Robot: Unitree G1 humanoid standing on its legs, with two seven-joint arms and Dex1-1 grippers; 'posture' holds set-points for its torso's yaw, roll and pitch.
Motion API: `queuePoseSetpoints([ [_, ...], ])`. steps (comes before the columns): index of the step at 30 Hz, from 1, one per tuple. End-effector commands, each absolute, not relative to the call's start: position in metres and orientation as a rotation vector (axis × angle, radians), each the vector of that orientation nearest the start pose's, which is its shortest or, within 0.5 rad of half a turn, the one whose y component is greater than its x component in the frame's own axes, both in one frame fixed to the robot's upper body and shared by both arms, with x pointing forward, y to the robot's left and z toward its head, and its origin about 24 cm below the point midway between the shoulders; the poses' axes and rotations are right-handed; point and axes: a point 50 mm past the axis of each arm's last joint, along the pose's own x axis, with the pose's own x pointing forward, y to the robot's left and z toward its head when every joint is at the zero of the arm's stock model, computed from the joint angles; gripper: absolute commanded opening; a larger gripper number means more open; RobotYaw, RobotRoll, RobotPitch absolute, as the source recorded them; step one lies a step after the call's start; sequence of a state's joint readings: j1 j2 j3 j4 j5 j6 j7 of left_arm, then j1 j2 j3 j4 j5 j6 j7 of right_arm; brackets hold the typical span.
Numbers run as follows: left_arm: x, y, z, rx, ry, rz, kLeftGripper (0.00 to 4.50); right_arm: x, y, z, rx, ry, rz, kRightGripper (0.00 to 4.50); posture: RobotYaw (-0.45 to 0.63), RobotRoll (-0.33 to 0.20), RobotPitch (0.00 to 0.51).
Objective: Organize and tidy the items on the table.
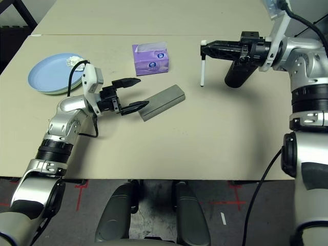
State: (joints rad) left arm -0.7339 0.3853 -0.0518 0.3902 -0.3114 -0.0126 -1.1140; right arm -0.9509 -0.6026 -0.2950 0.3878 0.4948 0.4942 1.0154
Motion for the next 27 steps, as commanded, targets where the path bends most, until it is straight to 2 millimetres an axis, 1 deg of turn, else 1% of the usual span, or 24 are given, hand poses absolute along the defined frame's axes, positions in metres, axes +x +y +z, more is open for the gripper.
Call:
queuePoseSetpoints([
  [1,0.341,0.137,0.174,0.277,-0.238,-1.208,4.50,0.337,-0.235,0.282,0.047,-0.493,0.615,0.31,0.09,0.000,0.202],
  [2,0.341,0.137,0.173,0.277,-0.238,-1.208,4.50,0.336,-0.233,0.277,0.046,-0.538,0.520,0.31,0.09,0.000,0.201],
  [5,0.342,0.137,0.173,0.277,-0.237,-1.209,4.50,0.332,-0.225,0.266,0.028,-0.596,0.380,0.31,0.08,0.000,0.199],
  [10,0.342,0.137,0.172,0.280,-0.234,-1.209,4.50,0.330,-0.220,0.265,-0.015,-0.653,0.197,0.31,0.09,0.000,0.196],
  [14,0.342,0.138,0.172,0.281,-0.233,-1.208,4.50,0.330,-0.229,0.268,-0.087,-0.663,0.030,0.31,0.09,0.000,0.193],
  [18,0.341,0.139,0.172,0.282,-0.231,-1.203,4.50,0.331,-0.241,0.265,-0.142,-0.613,-0.127,0.31,0.09,0.000,0.190],
  [22,0.342,0.140,0.172,0.284,-0.229,-1.201,4.50,0.333,-0.248,0.255,-0.139,-0.545,-0.204,0.31,0.09,0.000,0.190],
  [27,0.344,0.142,0.176,0.295,-0.230,-1.200,4.50,0.339,-0.248,0.241,-0.094,-0.432,-0.210,0.31,0.09,0.000,0.190],
])
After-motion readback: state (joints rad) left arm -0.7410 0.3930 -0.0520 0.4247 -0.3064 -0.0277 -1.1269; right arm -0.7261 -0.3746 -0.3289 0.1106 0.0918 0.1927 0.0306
